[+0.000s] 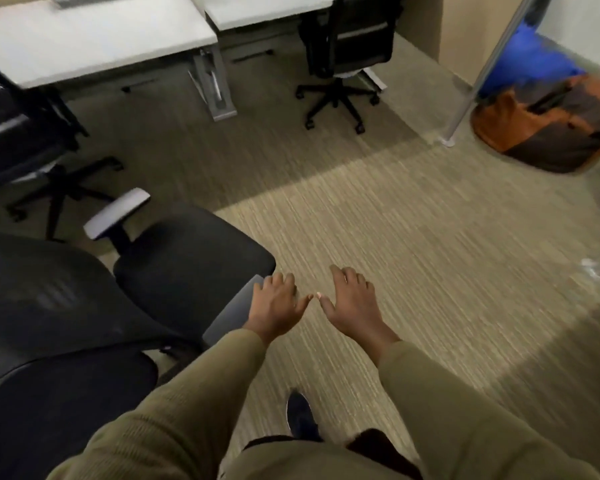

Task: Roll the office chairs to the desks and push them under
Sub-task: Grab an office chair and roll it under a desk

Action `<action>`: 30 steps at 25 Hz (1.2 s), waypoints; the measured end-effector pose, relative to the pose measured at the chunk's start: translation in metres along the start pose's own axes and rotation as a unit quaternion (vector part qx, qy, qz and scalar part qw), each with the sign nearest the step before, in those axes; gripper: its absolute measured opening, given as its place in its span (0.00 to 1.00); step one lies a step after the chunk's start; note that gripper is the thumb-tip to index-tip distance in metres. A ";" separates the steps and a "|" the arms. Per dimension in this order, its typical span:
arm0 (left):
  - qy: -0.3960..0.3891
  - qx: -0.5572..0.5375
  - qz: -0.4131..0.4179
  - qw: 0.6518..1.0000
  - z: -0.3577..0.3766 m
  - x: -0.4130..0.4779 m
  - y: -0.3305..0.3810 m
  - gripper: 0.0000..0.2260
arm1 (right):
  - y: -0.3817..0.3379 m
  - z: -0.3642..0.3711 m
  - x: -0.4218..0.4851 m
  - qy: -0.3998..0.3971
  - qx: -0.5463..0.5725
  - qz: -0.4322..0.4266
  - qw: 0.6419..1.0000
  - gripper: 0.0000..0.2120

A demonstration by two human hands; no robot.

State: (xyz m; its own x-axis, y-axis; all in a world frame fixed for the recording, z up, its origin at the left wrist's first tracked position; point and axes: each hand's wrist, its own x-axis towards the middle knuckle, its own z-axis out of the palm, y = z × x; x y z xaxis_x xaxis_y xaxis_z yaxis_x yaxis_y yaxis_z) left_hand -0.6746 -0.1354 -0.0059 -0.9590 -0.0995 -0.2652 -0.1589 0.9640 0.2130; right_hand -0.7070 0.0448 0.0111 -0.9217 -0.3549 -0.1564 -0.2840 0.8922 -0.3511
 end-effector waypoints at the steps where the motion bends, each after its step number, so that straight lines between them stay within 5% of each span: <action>1: 0.001 -0.002 -0.024 1.000 -0.002 0.002 -0.011 0.28 | -0.008 0.003 0.012 -0.010 0.000 -0.015 1.000 0.32; 17: 0.100 0.008 -0.317 0.943 -0.085 -0.001 -0.147 0.29 | -0.114 0.023 0.127 -0.125 -0.043 -0.277 0.952 0.33; 24: 0.105 0.061 -0.297 0.947 -0.165 -0.007 -0.277 0.32 | -0.220 0.045 0.115 -0.123 -0.024 -0.335 0.934 0.33; 30: 0.078 0.070 -0.252 0.962 -0.206 -0.030 -0.390 0.33 | -0.369 0.057 0.079 -0.116 0.102 -0.326 0.933 0.33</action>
State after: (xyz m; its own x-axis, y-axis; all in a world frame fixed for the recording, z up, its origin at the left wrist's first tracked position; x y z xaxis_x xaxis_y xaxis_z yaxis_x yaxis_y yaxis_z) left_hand -0.6321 -0.5595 0.1121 -0.7931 -0.5889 -0.1559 -0.5910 0.8058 -0.0371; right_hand -0.6599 -0.3287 0.0752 -0.4823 -0.8753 -0.0365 -0.6856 0.4030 -0.6062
